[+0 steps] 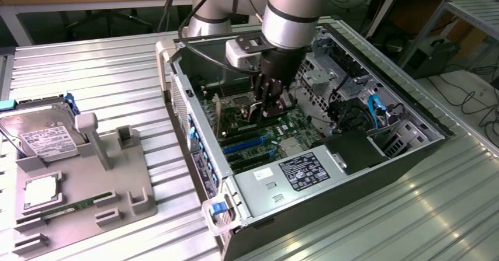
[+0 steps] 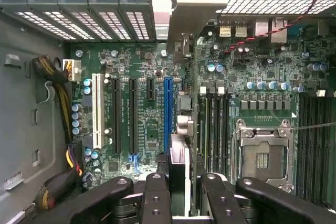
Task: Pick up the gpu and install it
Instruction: 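Insert the gpu into the slot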
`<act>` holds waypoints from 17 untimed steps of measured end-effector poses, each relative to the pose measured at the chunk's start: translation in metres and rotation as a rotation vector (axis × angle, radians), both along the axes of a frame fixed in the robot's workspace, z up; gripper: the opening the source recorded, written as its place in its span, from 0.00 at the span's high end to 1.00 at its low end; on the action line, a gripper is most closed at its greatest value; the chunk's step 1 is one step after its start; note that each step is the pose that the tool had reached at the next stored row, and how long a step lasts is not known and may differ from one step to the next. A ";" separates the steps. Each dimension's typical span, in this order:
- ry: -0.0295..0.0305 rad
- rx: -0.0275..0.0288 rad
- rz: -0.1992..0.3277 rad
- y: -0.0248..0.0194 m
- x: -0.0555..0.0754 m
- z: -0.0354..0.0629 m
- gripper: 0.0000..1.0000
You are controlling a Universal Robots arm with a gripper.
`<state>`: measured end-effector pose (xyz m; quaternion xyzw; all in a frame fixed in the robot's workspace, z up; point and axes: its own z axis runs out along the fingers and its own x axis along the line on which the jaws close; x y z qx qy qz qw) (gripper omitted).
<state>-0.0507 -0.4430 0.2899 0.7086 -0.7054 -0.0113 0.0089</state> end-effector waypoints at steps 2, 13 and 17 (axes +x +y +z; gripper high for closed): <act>-0.0056 0.0095 0.000 -0.0043 -0.002 -0.0064 0.73; -0.0055 0.0106 0.000 -0.0112 -0.010 -0.0095 0.73; -0.0050 0.0105 0.000 -0.0125 -0.010 -0.0182 0.73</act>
